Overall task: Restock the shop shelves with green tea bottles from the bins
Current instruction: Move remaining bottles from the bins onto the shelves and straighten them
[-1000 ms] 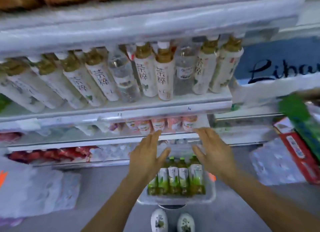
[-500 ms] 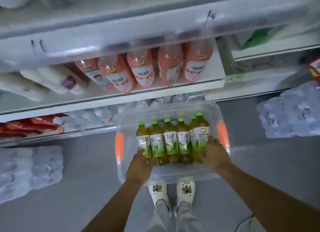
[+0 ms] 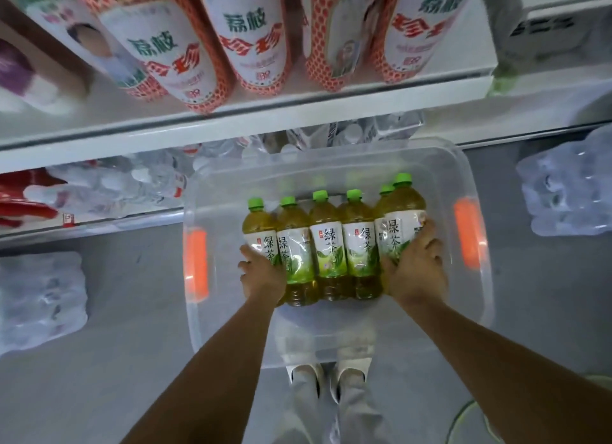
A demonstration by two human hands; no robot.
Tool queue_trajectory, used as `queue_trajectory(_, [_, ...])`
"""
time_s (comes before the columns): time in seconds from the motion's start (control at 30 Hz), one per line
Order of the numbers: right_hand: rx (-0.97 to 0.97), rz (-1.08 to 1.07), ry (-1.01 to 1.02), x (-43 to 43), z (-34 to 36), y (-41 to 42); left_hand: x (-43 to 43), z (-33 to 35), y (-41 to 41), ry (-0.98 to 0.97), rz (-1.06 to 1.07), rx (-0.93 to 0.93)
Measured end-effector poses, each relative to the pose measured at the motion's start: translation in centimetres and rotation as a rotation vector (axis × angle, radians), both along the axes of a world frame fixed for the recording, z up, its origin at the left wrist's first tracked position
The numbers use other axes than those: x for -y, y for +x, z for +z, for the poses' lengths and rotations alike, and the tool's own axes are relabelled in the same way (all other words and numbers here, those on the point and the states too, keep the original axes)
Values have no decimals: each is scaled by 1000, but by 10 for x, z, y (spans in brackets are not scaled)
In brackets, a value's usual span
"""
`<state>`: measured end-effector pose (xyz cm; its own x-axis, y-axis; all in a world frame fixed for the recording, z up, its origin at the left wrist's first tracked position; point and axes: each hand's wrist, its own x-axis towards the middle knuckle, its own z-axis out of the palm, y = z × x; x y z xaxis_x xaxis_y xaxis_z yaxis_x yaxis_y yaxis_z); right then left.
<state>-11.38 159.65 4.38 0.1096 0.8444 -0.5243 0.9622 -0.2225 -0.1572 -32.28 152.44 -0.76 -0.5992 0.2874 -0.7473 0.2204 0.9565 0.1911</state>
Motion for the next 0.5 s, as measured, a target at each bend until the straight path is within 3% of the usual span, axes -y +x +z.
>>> queue_trajectory(0.23, [-175, -224, -115, -11, 15, 2, 0, 23, -12, -34, -58, 62])
queue_trajectory(0.33, [-222, -272, -211, -10, 40, -5, -7, 57, -15, -13, 105, 174])
queue_trajectory(0.5, [-348, -318, -251, 1, 103, -18, -6, 140, -10, 220, 433, 439])
